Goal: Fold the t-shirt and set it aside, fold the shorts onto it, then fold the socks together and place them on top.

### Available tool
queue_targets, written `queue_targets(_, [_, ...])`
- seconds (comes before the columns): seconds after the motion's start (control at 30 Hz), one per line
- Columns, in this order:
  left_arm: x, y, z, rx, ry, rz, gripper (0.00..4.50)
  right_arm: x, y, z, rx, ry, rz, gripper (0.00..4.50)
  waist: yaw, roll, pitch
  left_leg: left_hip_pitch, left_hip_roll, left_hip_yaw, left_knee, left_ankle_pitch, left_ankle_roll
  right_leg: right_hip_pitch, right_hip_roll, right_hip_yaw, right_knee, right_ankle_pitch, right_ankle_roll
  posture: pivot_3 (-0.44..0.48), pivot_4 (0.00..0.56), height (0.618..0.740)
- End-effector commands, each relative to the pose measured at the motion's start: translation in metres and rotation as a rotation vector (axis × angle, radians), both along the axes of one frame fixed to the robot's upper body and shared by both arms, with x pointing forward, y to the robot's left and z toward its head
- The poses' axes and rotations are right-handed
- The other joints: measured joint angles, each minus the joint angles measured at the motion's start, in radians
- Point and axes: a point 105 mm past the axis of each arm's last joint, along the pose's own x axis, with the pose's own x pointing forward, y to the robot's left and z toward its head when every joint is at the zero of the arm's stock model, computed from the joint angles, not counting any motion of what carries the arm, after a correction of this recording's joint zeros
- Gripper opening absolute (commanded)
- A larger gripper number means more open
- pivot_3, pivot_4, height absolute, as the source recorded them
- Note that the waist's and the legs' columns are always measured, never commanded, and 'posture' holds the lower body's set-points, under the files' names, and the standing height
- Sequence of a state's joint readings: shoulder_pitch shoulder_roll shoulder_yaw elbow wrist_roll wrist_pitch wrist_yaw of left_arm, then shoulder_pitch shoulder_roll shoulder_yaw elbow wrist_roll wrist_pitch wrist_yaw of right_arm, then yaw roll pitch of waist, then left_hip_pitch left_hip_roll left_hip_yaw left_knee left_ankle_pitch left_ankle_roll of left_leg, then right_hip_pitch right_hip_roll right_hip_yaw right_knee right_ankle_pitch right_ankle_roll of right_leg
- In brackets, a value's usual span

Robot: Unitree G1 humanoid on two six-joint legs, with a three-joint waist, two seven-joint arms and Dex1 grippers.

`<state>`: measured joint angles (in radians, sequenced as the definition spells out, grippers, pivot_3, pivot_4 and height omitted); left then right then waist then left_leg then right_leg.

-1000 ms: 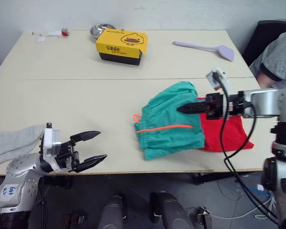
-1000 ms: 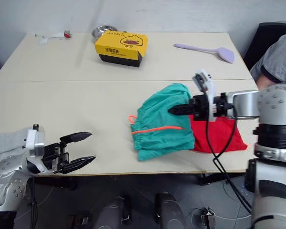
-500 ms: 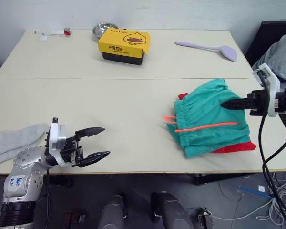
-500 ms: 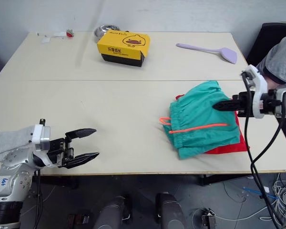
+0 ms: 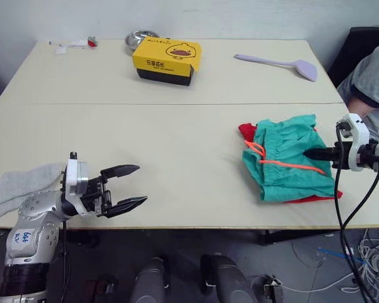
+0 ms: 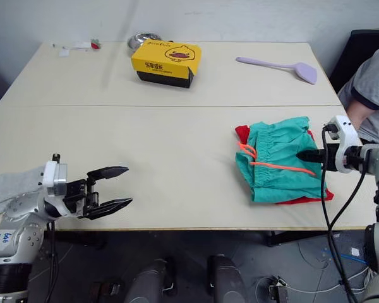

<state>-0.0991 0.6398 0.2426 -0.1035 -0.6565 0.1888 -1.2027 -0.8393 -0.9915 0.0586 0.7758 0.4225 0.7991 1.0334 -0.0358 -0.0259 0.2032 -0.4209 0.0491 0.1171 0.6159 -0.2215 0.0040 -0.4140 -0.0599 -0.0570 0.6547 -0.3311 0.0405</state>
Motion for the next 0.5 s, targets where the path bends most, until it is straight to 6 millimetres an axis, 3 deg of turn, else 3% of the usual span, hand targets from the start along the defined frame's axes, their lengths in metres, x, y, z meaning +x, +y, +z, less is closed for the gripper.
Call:
queue_targets(0.03, [-0.002, 0.003, 0.002, 0.017, 0.01, -0.006, 4.5, -0.005, -0.008, 0.031, -0.055, -0.143, 0.038, 2.06, 0.003, 0.0, 0.0, 0.0, 0.0, 0.0, 0.0, 0.0, 0.0, 0.0, 0.0, 0.0, 0.0, 0.0, 0.0, 0.0, 0.15, 0.74])
queue_targets(0.2, [-0.006, 0.013, 0.007, -0.004, 0.054, 0.053, 4.5, -0.05, -0.008, 0.05, -0.226, -0.238, 0.225, 3.84, 0.015, 0.003, 0.001, -0.001, 0.0, -0.001, 0.0, 0.0, 0.0, 0.0, 0.0, 0.0, -0.001, 0.0, 0.001, 0.0, 0.15, 0.74])
queue_targets(0.27, [-0.007, 0.02, 0.008, 0.006, 0.05, 0.087, 4.5, -0.066, 0.01, 0.059, -0.21, -0.352, 0.334, 4.49, 0.012, 0.003, 0.001, 0.0, 0.0, -0.001, 0.001, -0.001, 0.001, 0.001, 0.0, 0.0, -0.001, 0.0, 0.002, 0.0, 0.15, 0.74])
queue_targets(0.43, [-0.008, 0.041, 0.008, 0.043, 0.037, 0.197, 4.5, -0.101, 0.051, 0.057, -0.139, -0.625, 0.509, 4.49, 0.004, 0.0, 0.0, 0.007, 0.002, -0.001, 0.0, -0.002, -0.001, 0.008, 0.002, 0.001, -0.001, 0.0, 0.002, 0.0, 0.15, 0.74])
queue_targets(0.5, [-0.007, 0.051, 0.008, 0.053, 0.01, 0.273, 4.5, -0.112, 0.069, 0.051, -0.015, -0.71, 0.536, 4.49, 0.005, 0.0, 0.0, 0.012, 0.002, 0.0, -0.002, -0.003, -0.003, 0.012, 0.002, 0.002, -0.002, 0.0, 0.002, 0.0, 0.15, 0.74])
